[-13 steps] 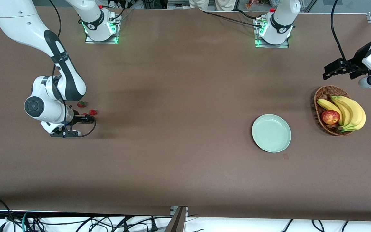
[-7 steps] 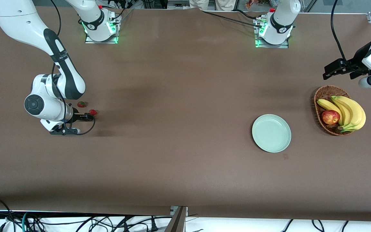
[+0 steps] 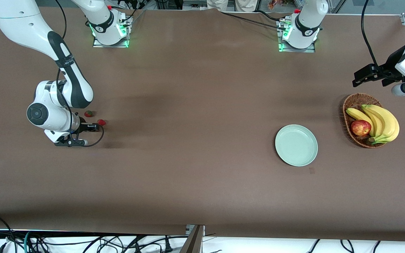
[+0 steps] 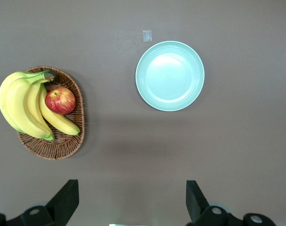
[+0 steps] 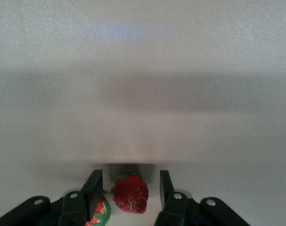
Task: Collect all strawberries into plate
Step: 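Close the right gripper on one strawberry and lift it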
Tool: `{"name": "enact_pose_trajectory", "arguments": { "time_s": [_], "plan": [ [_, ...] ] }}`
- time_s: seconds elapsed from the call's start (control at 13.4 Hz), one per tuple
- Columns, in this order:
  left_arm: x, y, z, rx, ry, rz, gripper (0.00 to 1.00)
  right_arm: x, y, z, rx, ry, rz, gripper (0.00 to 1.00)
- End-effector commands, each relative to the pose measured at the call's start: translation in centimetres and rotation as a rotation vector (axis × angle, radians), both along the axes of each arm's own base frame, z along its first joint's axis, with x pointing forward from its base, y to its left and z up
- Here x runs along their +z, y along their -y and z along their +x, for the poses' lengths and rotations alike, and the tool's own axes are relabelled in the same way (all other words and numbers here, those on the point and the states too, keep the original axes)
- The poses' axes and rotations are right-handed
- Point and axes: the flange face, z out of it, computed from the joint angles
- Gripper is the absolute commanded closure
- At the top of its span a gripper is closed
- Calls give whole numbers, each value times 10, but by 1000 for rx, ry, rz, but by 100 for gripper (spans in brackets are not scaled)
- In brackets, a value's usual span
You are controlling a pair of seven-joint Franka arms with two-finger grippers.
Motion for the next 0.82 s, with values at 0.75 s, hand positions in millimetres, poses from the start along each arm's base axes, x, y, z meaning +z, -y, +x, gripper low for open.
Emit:
{"name": "enact_pose_trajectory", "arguments": {
  "time_s": [0.75],
  "plan": [
    [5,-1,-3,5,0,5,0,5,2,-9,22,-3,-5,80]
  ]
}}
